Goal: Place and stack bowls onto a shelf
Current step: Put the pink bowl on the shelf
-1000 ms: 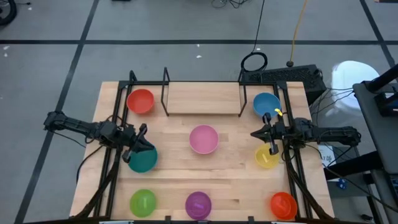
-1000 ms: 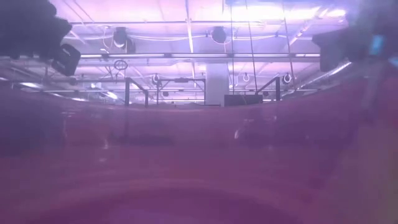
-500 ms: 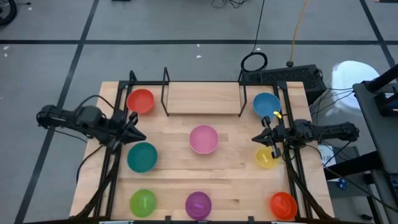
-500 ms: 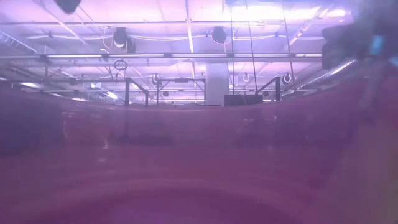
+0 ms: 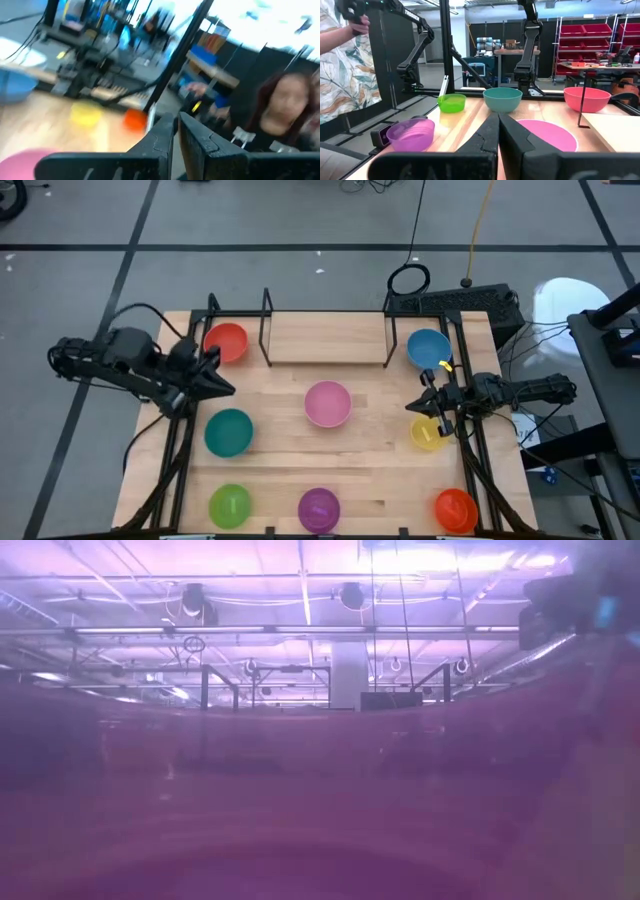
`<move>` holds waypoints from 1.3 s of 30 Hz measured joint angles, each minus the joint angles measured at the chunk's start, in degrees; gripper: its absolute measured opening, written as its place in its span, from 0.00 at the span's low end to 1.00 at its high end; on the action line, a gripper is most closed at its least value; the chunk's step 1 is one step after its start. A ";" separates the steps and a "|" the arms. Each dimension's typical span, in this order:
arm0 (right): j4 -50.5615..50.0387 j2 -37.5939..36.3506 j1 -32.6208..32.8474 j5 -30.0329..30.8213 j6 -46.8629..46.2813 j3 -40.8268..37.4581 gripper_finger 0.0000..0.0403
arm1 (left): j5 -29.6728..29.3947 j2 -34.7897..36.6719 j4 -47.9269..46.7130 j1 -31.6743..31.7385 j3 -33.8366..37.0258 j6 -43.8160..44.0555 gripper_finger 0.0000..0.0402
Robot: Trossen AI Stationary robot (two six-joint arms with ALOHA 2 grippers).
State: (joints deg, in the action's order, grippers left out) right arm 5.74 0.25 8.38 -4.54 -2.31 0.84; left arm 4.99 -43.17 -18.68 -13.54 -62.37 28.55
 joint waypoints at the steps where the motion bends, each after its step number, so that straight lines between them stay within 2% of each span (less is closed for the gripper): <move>1: 0.00 0.00 0.00 0.00 0.00 0.00 0.00 | 0.01 -0.15 2.22 0.00 0.00 1.19 0.08; 4: 0.00 0.00 -0.02 0.00 0.00 0.00 0.00 | -0.05 -0.43 7.94 0.00 0.00 3.97 0.08; 7: 0.00 0.00 -0.02 0.00 0.00 0.00 0.00 | -0.08 -0.43 11.69 0.00 0.00 2.39 0.08; 16: 0.01 0.02 -0.02 0.00 0.00 0.00 0.00 | -0.14 -0.23 10.85 0.02 0.00 -8.38 0.08; 20: 0.00 0.02 -0.02 0.00 0.00 0.00 0.00 | -5.72 -0.23 9.72 0.11 -0.01 -11.17 0.08; 22: 0.00 0.02 -0.02 0.00 0.00 0.00 0.00 | -9.77 0.09 5.01 0.74 -1.62 -11.31 0.08; 27: 0.00 0.02 -0.02 0.00 0.00 0.00 0.00 | -17.56 -1.25 -15.37 2.11 -10.34 -6.11 0.08; 31: 0.00 0.03 -0.02 0.00 0.00 0.00 0.00 | -19.22 -4.71 -27.48 2.73 -17.34 -4.83 0.08; 34: 0.00 0.04 -0.02 0.00 -0.02 0.00 0.00 | -19.50 -7.06 -32.12 3.32 -21.44 -1.24 0.08; 39: 0.00 0.04 -0.02 -0.01 0.00 0.00 0.00 | -19.60 -7.83 -31.86 3.78 -22.75 3.63 0.08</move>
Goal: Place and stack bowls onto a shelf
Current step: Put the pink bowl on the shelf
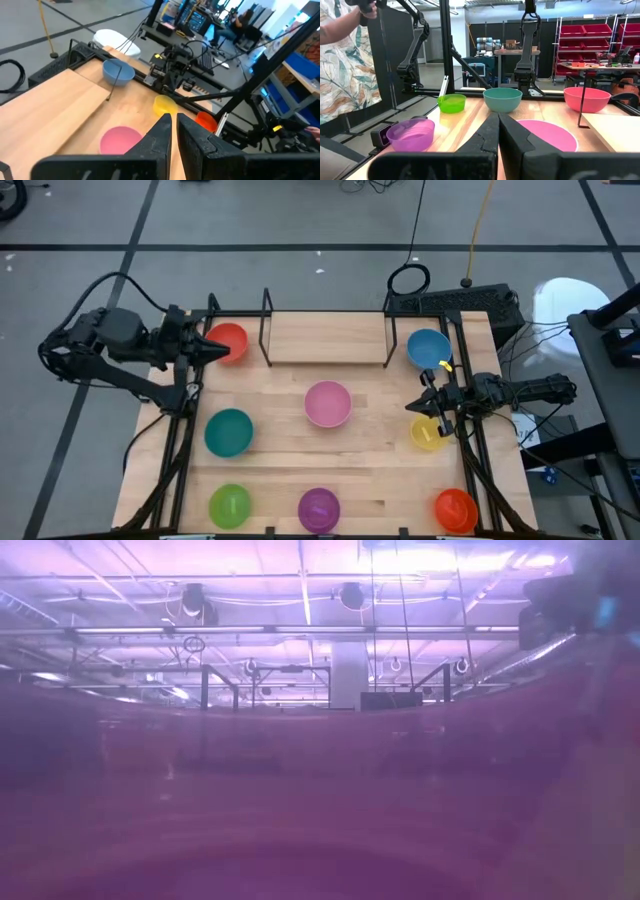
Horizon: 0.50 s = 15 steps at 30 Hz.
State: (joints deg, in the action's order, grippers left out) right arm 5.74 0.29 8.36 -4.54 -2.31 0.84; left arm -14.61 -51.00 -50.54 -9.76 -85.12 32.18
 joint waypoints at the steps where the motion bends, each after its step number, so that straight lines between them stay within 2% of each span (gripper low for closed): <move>1: 0.00 0.00 0.00 0.01 0.00 0.00 0.00 | 0.00 0.00 0.30 0.00 0.16 -0.07 0.08; 15: 0.00 0.00 0.00 0.01 0.00 0.00 0.00 | 2.58 -2.97 1.18 0.04 0.32 -2.26 0.08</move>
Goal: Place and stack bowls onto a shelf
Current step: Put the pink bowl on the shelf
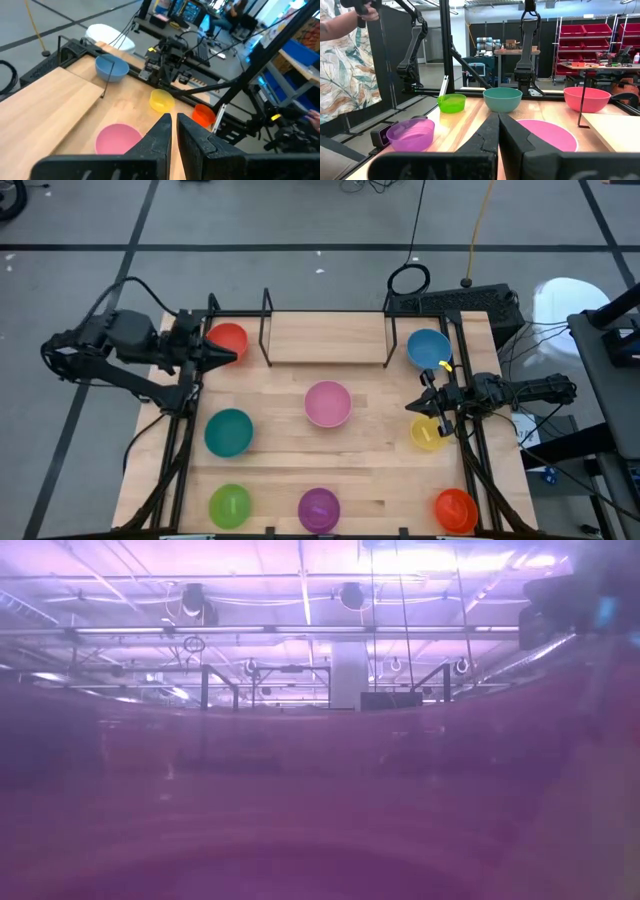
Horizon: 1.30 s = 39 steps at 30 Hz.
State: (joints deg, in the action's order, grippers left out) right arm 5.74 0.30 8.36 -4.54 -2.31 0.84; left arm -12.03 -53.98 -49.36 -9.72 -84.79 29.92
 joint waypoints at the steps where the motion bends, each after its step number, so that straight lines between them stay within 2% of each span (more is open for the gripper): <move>1: 0.00 0.00 0.00 0.00 0.00 0.00 0.00 | 0.00 -0.47 -0.24 0.00 0.00 0.05 0.08; 4: 0.00 0.00 0.00 0.00 0.00 0.00 0.00 | 0.68 -2.17 -0.75 0.00 0.07 -2.76 0.08; 8: 0.00 0.00 0.00 -0.01 0.00 0.00 0.00 | 4.56 -3.75 -1.09 0.00 0.07 -7.59 0.05; 12: 0.00 0.00 -0.02 0.00 -0.01 0.00 0.00 | 4.60 -5.40 -2.33 0.00 0.07 -10.90 0.01; 21: 0.00 0.00 -0.02 0.00 -0.02 0.00 0.00 | 4.24 -9.64 -4.42 0.27 0.07 -6.84 0.15; 26: 0.00 -0.02 -0.02 0.00 0.00 0.00 0.00 | 4.21 -13.41 -5.62 0.48 0.07 -7.70 0.22; 36: 0.00 -0.02 0.00 0.00 -0.02 0.00 0.00 | 4.17 -23.88 -5.70 0.48 0.07 -27.73 0.25; 39: 0.00 -0.02 -0.02 -0.02 -0.02 0.00 0.00 | 4.19 -27.25 -4.43 0.48 0.07 -31.35 0.25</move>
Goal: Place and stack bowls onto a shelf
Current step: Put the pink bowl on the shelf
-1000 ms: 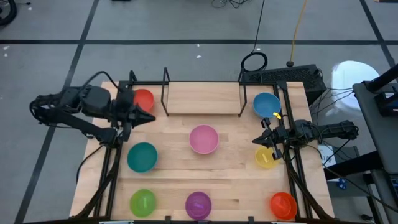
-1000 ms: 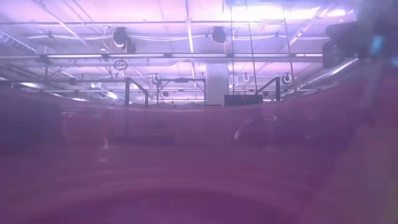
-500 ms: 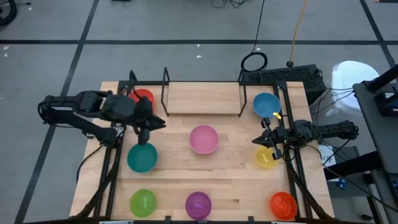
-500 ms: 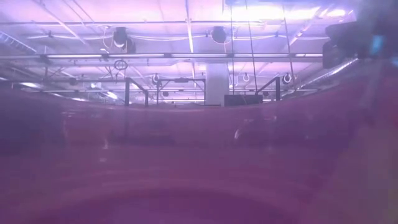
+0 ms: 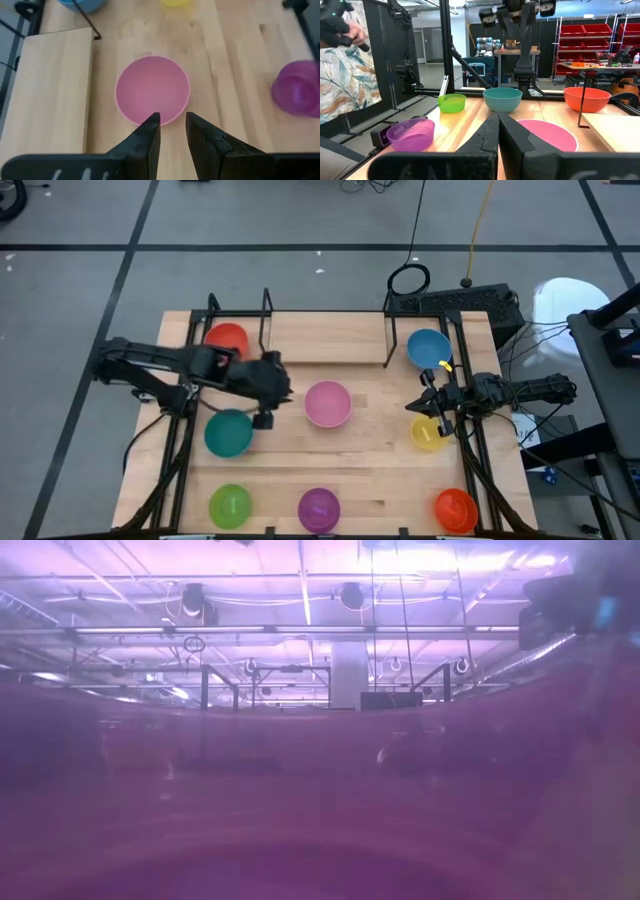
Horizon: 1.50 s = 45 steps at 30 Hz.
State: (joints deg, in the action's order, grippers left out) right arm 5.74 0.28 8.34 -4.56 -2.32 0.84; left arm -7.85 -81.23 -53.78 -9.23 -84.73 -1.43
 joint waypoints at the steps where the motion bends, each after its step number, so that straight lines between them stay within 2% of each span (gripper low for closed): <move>1: 0.00 0.00 0.01 0.01 0.00 0.00 0.00 | -0.02 -1.09 0.38 0.00 0.00 -1.25 0.25; 17: 0.00 0.00 0.00 0.00 0.02 0.00 0.00 | -0.02 -16.95 2.92 0.00 0.00 -12.89 0.25; 24: 0.00 0.00 0.00 0.01 0.02 0.00 0.00 | 4.53 -19.09 7.50 0.00 0.00 -15.17 0.25; 45: 0.04 0.61 0.00 0.06 1.48 0.00 0.00 | 5.41 -28.27 10.19 0.22 0.13 -15.41 0.25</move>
State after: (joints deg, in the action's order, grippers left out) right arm 5.78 0.89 8.34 -4.50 -0.84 0.84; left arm -2.44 -109.50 -43.60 -9.02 -84.60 -16.84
